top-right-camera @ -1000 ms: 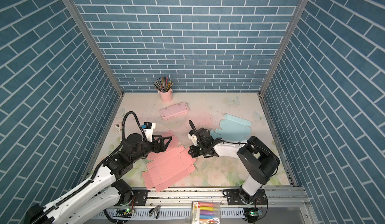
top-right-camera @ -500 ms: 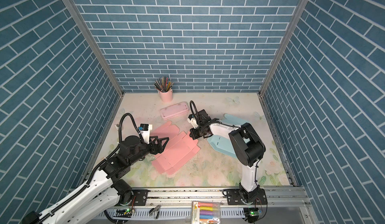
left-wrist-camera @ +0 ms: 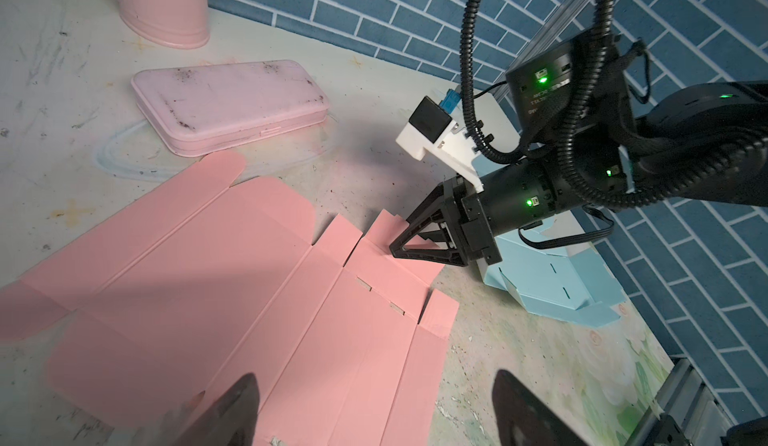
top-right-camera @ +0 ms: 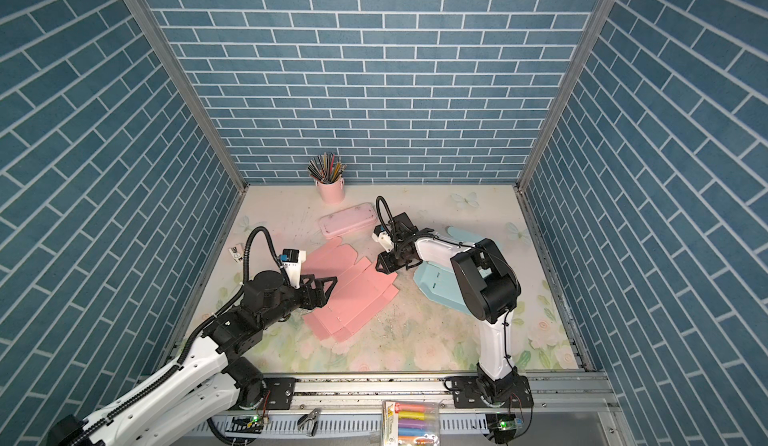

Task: Fold the paper box

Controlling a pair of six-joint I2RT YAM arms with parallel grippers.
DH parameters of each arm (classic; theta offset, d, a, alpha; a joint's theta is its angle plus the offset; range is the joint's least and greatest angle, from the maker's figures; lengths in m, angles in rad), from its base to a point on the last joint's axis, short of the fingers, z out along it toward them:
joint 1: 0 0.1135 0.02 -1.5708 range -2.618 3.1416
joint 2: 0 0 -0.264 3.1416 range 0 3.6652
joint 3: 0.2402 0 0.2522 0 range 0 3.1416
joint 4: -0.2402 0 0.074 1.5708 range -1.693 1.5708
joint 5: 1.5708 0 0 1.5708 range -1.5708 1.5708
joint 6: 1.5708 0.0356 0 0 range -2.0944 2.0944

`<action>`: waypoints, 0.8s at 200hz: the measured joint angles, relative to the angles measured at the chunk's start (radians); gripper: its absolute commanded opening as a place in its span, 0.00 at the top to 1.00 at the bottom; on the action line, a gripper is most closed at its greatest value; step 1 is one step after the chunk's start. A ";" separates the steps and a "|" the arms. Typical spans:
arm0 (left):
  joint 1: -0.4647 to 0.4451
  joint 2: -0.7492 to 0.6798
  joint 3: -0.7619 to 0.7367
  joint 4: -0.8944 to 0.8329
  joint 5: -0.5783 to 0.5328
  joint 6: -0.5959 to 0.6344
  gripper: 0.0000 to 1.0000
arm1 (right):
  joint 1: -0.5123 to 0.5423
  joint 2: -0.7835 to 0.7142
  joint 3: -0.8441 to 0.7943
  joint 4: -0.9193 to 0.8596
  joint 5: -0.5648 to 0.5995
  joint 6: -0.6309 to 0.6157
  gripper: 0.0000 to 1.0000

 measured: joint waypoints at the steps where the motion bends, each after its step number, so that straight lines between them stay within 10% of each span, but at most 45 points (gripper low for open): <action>1: 0.000 0.000 0.000 0.000 0.000 0.000 0.12 | 0.000 -0.002 -0.002 0.000 0.001 -0.001 0.49; 36: 0.000 0.024 0.000 0.008 0.001 0.000 0.12 | 0.005 -0.210 -0.139 0.008 0.053 0.050 0.37; 160: 0.002 0.079 -0.011 0.102 0.044 -0.011 0.12 | 0.127 -0.698 -0.675 0.201 0.045 0.394 0.39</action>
